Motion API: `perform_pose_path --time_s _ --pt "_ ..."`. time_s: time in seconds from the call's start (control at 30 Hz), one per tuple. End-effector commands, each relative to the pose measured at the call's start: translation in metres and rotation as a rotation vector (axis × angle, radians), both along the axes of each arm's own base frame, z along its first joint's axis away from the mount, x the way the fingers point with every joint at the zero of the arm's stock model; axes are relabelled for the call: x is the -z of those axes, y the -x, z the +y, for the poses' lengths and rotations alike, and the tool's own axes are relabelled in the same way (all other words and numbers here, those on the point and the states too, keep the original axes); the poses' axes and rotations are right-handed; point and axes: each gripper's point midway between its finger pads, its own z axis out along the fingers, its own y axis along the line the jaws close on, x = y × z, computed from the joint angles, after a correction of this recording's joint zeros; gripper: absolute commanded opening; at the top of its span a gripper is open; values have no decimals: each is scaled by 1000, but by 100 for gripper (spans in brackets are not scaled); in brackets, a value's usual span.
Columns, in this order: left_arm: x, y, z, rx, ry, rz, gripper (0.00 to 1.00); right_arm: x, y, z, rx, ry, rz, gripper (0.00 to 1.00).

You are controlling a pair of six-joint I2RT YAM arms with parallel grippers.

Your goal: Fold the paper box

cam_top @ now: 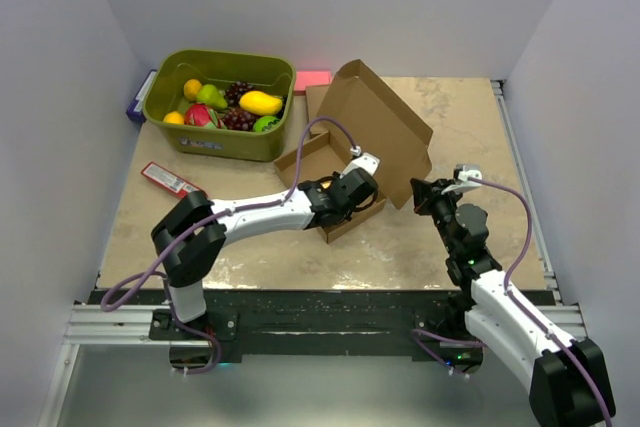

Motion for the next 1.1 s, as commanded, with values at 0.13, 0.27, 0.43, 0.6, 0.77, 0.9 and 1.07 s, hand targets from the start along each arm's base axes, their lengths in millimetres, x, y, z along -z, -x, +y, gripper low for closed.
perform_pose_path --time_s 0.13,0.27,0.43,0.6,0.77,0.9,1.07 --pt "9 12 -2 41 41 46 11 -10 -3 1 -4 2 -15 0" --pt "2 9 -8 51 53 36 43 -10 -2 1 -5 4 -14 0" --pt "-29 2 -12 50 104 -18 71 -10 -2 1 -7 3 -12 0" --pt "-69 -9 20 -28 134 -97 82 -10 -2 2 -8 3 -11 0" --pt "-65 -33 142 -385 178 -87 86 -10 -2 2 -10 3 -11 0" --pt "-64 -26 242 -665 241 -121 96 -10 -3 3 -13 1 -12 0" --pt "-74 -19 315 -836 232 -163 100 -9 -3 5 -22 0 -10 0"
